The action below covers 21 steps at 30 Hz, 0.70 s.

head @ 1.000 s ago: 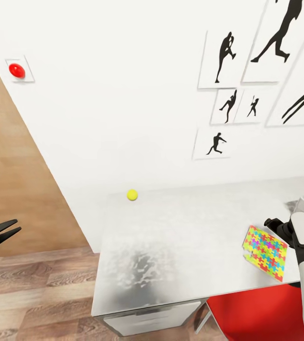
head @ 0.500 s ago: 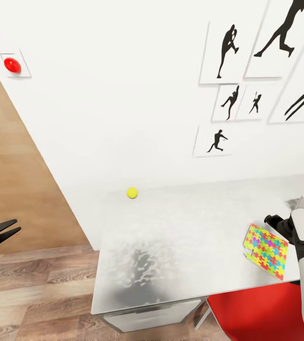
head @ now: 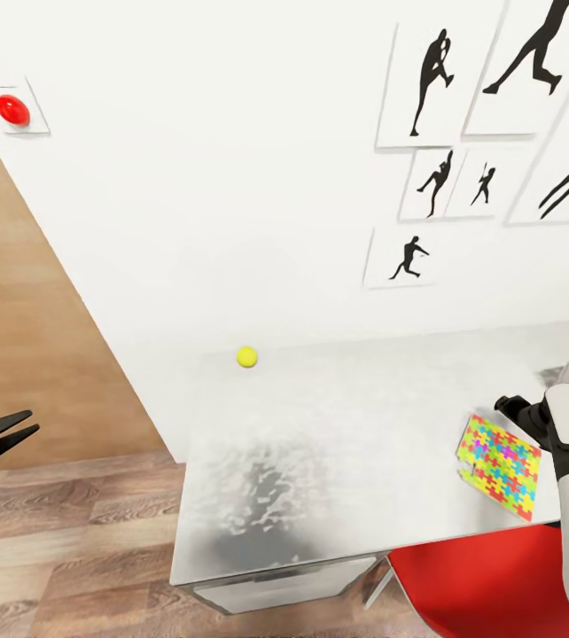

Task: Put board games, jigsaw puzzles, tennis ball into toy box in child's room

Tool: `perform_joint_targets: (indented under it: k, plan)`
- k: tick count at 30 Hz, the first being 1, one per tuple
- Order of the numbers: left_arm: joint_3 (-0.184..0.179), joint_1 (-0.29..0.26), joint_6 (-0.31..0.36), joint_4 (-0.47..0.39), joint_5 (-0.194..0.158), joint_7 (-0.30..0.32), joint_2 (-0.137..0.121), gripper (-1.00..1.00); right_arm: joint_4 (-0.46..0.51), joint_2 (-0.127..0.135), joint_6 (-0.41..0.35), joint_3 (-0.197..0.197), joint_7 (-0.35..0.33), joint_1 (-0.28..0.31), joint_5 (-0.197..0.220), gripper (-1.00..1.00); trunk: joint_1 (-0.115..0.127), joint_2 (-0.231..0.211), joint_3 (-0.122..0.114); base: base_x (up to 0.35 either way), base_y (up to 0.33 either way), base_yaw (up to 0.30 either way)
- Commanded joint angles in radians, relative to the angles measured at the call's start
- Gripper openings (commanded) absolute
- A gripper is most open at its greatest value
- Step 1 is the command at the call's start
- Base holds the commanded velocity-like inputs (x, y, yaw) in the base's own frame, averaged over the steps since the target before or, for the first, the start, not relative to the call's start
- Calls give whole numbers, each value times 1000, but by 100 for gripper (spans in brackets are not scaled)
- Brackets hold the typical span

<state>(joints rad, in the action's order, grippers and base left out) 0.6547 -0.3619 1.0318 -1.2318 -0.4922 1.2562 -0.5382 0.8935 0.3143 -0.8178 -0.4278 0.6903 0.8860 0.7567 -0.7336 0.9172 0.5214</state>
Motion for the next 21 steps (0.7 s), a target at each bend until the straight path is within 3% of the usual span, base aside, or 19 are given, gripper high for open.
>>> perform_joint_targets:
  k: [1, 6, 21]
  plan:
    - [0, -1, 7, 0, -2, 2, 0, 100, 1, 0, -2, 0, 10, 4, 10, 100, 0, 1, 3, 0, 0, 0]
    - [1, 0, 7, 0, -2, 1, 0, 100, -2, 2, 0, 0, 11, 18, 10, 100, 0, 1, 10, 0, 0, 0]
    - [0, 0, 7, 0, -2, 1, 0, 100, -8, 56, 2, -4, 26, 25, 11, 100, 0, 1, 33, 0, 0, 0]
